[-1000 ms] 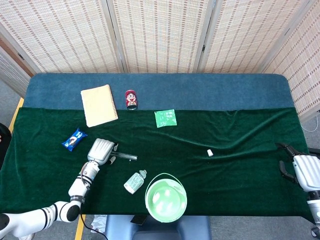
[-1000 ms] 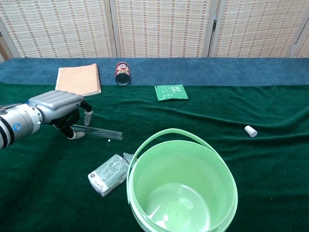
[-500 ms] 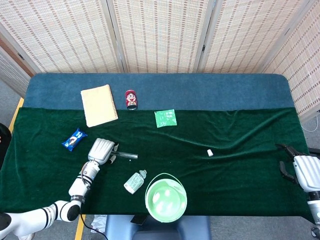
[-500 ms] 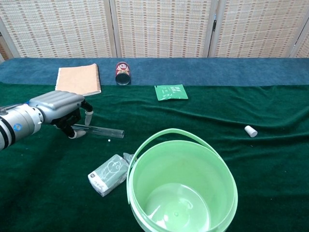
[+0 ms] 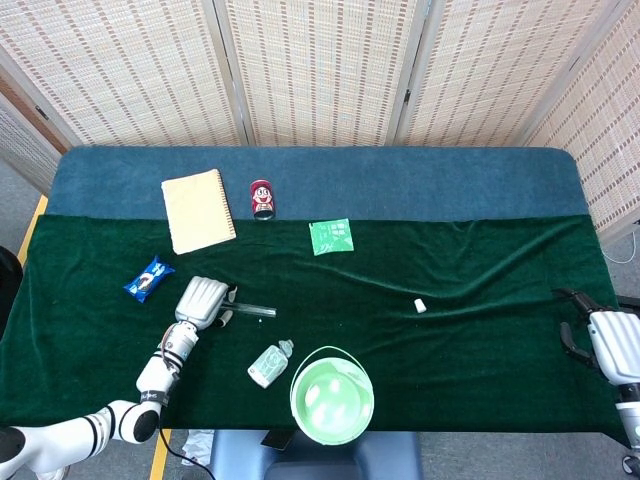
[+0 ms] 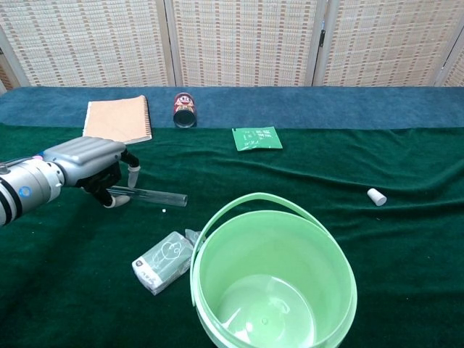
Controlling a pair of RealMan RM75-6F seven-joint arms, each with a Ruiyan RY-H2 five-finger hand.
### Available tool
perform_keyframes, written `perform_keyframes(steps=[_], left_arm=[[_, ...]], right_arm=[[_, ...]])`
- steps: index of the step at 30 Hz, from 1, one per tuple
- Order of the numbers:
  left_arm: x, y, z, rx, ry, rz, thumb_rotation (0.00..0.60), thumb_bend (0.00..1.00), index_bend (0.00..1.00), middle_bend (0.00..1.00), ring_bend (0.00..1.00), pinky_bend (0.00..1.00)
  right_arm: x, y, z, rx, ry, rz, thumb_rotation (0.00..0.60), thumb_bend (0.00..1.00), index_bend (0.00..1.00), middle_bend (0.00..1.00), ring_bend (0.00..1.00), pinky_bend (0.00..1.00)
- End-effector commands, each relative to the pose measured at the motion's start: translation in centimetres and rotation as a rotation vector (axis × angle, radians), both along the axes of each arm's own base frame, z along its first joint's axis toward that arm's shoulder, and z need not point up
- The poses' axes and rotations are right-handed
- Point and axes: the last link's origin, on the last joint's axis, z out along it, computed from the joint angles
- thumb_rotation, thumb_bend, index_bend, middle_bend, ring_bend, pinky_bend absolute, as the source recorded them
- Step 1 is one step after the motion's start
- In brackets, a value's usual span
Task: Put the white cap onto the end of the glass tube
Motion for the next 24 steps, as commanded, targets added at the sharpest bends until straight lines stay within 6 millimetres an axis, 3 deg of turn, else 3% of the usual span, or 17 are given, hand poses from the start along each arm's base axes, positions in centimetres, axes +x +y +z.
perform_keyframes(steps=[1, 7, 16, 22, 24], left_arm=[[0.5, -0.1, 0.7, -0.01, -0.104, 0.032, 0.6, 0.5, 0.66, 0.94, 0.89, 0.91], [1.7, -0.7, 2.9, -0.01, -0.244, 0.018, 0.6, 0.5, 0.66, 0.94, 0.89, 0.91], [2.9, -2.4, 5.5, -0.041, -0.379, 0.012, 0.6, 0.51, 0.66, 0.94, 0.89, 0.91], [3.1, -3.3, 6.1, -0.053, -0.39, -0.002, 0.6, 0.51, 0.66, 0.94, 0.89, 0.91], [3.2, -3.5, 6.2, -0.055, -0.391, -0.005, 0.6, 0.5, 0.66, 0.94, 0.89, 0.91]], right_arm=[[0.3, -0.2, 0.1, 0.001, 0.009, 0.015, 0.6, 0.62, 0.25, 0.36, 0.55, 0.51], [2.2, -1.5, -0.2, 0.033, 0.05, 0.088, 0.6, 0.62, 0.25, 0.44, 0.65, 0.63], [5.1, -4.1, -2.6, 0.186, 0.156, 0.169, 0.6, 0.62, 0.25, 0.68, 0.98, 0.85], [5.5, -6.6, -4.8, 0.209, 0.194, 0.163, 0.6, 0.62, 0.25, 0.78, 1.0, 0.94], [5.5, -7.6, -5.7, 0.215, 0.203, 0.152, 0.6, 0.53, 0.25, 0.8, 1.0, 0.97]])
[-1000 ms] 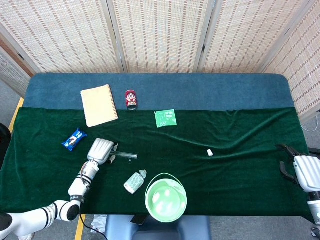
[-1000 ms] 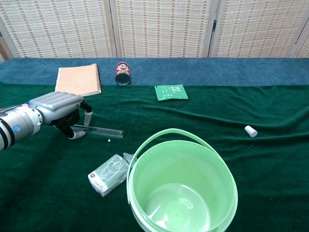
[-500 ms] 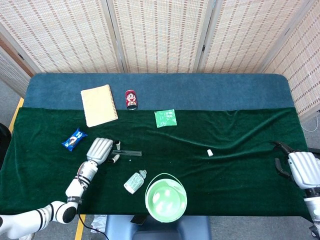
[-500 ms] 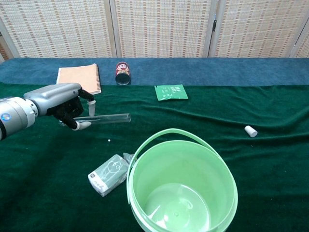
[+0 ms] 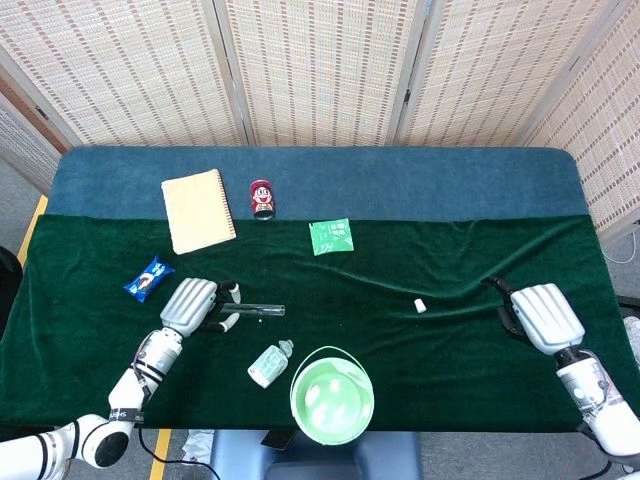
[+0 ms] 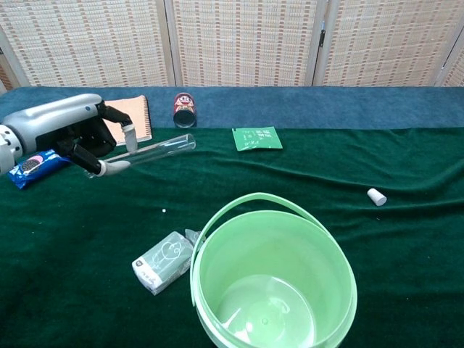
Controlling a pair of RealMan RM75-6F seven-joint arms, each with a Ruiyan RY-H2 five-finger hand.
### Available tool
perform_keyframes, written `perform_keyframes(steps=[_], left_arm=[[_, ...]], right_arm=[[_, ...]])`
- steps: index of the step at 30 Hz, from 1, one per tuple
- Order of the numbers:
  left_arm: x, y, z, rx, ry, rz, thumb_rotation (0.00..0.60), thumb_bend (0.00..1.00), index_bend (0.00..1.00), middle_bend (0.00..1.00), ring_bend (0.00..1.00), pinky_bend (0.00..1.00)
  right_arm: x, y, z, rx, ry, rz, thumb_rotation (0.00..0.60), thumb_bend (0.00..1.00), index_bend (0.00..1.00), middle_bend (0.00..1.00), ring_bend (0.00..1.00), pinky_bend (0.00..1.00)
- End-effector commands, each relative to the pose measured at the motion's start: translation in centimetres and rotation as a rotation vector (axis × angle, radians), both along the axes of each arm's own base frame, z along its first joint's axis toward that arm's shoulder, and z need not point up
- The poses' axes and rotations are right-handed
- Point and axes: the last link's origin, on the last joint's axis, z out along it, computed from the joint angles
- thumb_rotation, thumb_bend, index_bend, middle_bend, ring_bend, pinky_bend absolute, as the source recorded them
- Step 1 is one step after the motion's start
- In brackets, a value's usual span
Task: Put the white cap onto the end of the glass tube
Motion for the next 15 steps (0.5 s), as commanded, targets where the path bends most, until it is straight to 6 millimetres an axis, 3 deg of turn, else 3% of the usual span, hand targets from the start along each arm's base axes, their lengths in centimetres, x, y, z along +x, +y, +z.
perform_keyframes(steps=[1, 5, 15], left_arm=[[0.1, -0.3, 0.2, 0.0, -0.003, -0.005, 0.6, 0.5, 0.66, 0.94, 0.89, 0.91], [0.2, -0.6, 0.4, 0.003, -0.007, -0.011, 0.6, 0.5, 0.66, 0.94, 0.89, 0.91], [0.3, -0.8, 0.3, 0.002, -0.001, -0.016, 0.6, 0.5, 0.66, 0.94, 0.89, 0.91]], right_arm=[[0.2, -2.3, -2.0, 0.004, 0.025, -0.017, 0.6, 0.45, 0.25, 0.81, 1.0, 0.99], [0.5, -4.1, -4.0, 0.011, 0.055, -0.033, 0.6, 0.26, 0.23, 0.86, 1.0, 1.0], [1.6, -7.1, -9.2, 0.059, 0.091, -0.056, 0.6, 0.25, 0.11, 0.87, 1.0, 1.0]])
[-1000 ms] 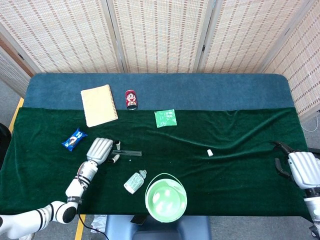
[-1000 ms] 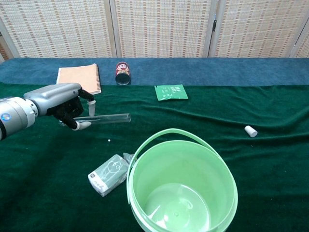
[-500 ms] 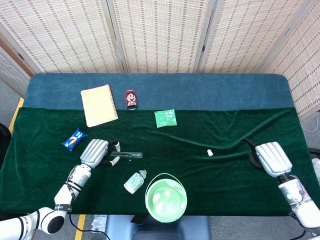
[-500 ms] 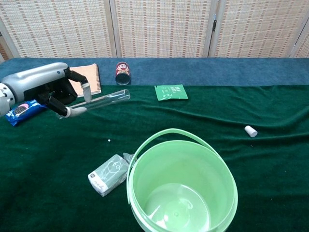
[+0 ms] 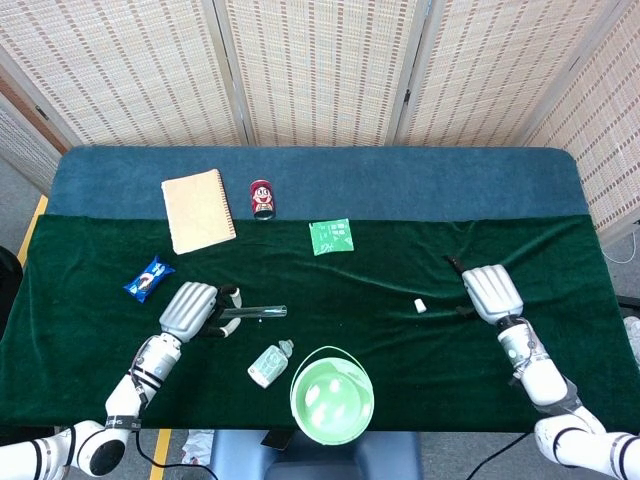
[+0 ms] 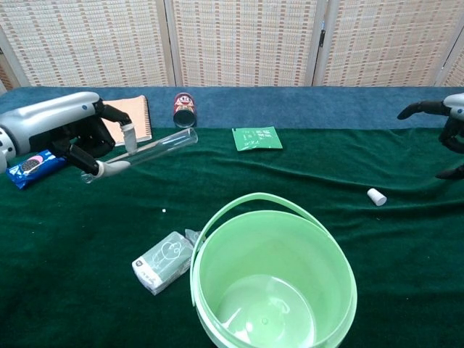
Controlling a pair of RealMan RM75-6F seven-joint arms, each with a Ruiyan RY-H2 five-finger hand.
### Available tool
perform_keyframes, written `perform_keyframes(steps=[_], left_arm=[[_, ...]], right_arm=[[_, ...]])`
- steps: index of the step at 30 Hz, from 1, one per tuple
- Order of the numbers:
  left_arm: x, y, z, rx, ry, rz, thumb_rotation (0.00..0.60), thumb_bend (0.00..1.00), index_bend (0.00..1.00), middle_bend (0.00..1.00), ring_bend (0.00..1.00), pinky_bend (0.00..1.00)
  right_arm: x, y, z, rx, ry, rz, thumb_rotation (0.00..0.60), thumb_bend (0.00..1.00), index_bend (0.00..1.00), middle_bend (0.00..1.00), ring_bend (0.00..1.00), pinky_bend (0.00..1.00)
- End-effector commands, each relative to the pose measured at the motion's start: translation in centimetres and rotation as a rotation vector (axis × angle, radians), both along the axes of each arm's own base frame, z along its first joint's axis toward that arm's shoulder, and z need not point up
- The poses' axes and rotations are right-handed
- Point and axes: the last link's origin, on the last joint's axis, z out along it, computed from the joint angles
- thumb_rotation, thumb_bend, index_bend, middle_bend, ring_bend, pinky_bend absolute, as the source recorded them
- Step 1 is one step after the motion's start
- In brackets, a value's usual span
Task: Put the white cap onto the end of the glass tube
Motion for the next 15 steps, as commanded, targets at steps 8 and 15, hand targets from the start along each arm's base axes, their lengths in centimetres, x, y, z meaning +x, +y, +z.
perform_keyframes(steps=[8, 15], left_arm=[[-0.3, 0.0, -0.4, 0.004, 0.024, 0.002, 0.6, 0.5, 0.67, 0.94, 0.89, 0.91], [-0.4, 0.1, -0.7, -0.003, 0.036, 0.009, 0.6, 0.51, 0.67, 0.94, 0.89, 0.91]], right_arm=[[0.8, -1.5, -3.7, 0.051, 0.016, -0.005, 0.6, 0.25, 0.1, 0.87, 1.0, 1.0], [0.8, -1.6, -5.1, 0.071, 0.03, -0.004, 0.6, 0.25, 0.1, 0.87, 1.0, 1.0]])
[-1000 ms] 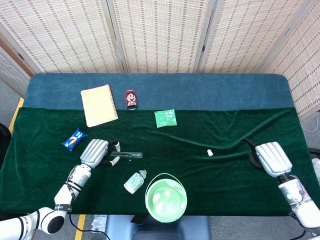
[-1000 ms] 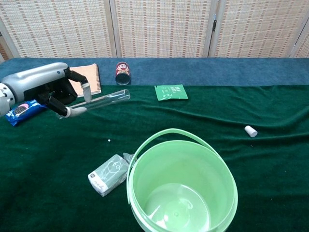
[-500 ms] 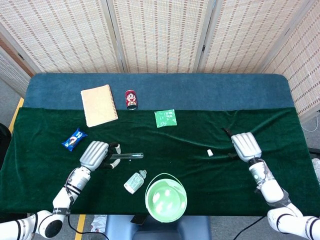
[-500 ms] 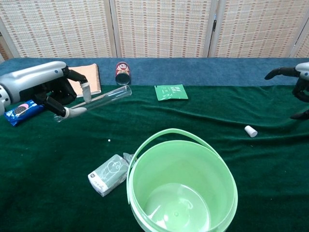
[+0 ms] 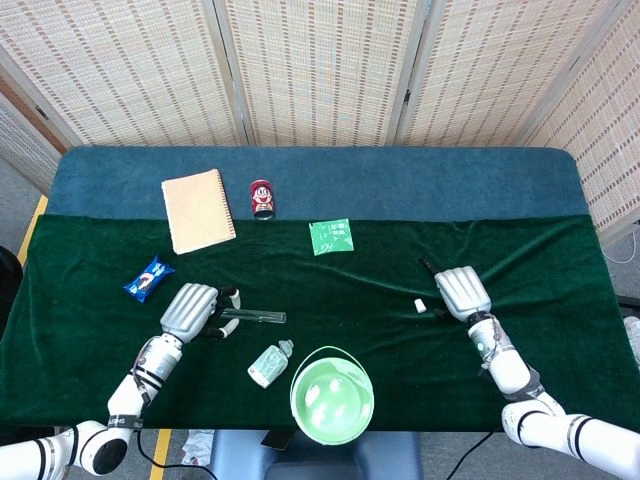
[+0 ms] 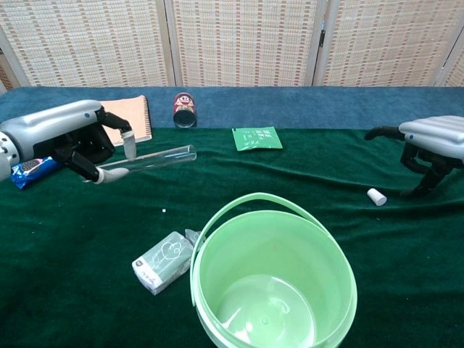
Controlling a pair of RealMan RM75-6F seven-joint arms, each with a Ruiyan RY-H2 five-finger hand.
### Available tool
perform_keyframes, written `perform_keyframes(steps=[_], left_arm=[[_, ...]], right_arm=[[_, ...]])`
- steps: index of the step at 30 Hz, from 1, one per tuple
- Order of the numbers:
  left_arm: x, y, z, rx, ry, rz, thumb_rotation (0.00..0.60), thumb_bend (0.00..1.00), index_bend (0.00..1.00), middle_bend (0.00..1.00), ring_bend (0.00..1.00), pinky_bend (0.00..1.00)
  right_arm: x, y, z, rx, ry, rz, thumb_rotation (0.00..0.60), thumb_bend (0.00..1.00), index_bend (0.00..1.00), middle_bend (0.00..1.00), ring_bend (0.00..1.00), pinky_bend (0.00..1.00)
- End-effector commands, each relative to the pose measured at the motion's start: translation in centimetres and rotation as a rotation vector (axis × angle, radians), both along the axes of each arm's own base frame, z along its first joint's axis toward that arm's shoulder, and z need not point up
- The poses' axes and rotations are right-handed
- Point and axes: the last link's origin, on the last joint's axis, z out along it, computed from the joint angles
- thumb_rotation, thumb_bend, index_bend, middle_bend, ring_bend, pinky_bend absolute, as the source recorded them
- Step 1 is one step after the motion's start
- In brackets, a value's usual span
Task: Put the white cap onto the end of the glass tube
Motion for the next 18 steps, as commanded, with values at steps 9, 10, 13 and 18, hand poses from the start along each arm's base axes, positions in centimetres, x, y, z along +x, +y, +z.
perform_keyframes(steps=[9, 10, 13, 18], left_arm=[[0.0, 0.0, -0.4, -0.009, 0.008, 0.003, 0.6, 0.5, 0.67, 0.94, 0.89, 0.91], [0.0, 0.0, -0.4, -0.01, 0.009, 0.003, 0.6, 0.5, 0.67, 0.94, 0.89, 0.91], [-0.1, 0.0, -0.5, -0.011, 0.009, 0.004, 0.6, 0.51, 0.67, 0.94, 0.89, 0.91], [-0.2, -0.1, -0.5, -0.012, 0.01, 0.006, 0.6, 0.5, 0.67, 0.94, 0.89, 0.91]], right_arm=[[0.4, -0.5, -2.1, 0.026, 0.011, 0.004, 0.6, 0.25, 0.1, 0.87, 1.0, 1.0], [0.5, -0.6, -2.2, 0.025, 0.011, 0.006, 0.6, 0.25, 0.1, 0.87, 1.0, 1.0], [0.9, -0.9, -2.3, 0.019, 0.005, 0.013, 0.6, 0.25, 0.1, 0.87, 1.0, 1.0], [1.6, -1.5, -2.2, 0.005, 0.003, 0.025, 0.6, 0.25, 0.1, 0.87, 1.0, 1.0]])
